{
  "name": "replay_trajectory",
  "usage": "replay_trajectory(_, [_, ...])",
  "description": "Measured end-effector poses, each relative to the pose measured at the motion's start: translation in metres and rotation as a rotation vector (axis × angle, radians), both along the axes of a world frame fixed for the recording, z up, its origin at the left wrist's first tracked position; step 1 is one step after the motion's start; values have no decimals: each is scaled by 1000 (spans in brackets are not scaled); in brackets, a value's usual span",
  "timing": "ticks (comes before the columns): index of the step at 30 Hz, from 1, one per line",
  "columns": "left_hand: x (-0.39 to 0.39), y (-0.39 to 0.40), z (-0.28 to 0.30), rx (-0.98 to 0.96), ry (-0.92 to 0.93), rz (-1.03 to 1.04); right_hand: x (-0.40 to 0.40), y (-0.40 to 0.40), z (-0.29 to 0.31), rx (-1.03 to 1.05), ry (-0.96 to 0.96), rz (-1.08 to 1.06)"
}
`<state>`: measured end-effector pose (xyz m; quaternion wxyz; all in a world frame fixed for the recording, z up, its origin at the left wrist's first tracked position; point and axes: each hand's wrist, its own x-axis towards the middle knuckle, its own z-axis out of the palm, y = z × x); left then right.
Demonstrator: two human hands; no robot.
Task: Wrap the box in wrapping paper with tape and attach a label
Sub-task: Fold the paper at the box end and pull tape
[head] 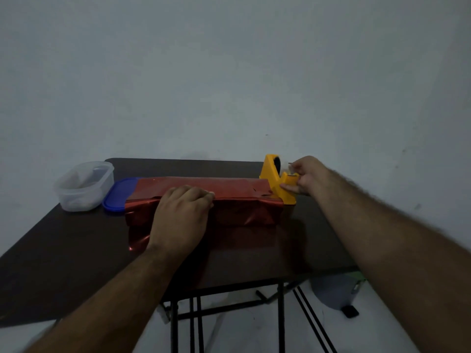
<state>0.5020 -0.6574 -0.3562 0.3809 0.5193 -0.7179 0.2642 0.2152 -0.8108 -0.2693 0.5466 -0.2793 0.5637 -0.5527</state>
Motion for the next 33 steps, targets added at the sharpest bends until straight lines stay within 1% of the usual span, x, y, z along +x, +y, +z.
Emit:
replay_trajectory(2, [0, 0, 1, -4, -7, 7, 2, 3, 0, -33, -90, -26])
replay_trajectory(4, [0, 0, 1, 0, -10, 9, 4, 8, 0, -67, -141, -42])
replay_trajectory(8, [1, -1, 0, 14, -11, 14, 4, 17, -10, -145, -163, -48])
replay_trajectory(14, [1, 0, 0, 21, -3, 11, -2, 15, -43, -222, -186, -148])
replay_trajectory(21, [0, 1, 1, 20, -5, 11, 2, 27, -54, -261, -223, -211])
replay_trajectory(29, [1, 2, 1, 43, 3, 4, 5, 32, -62, -229, -265, -243])
replay_trajectory(33, [1, 2, 2, 49, 13, -1, 7, 36, -64, -210, -227, -263])
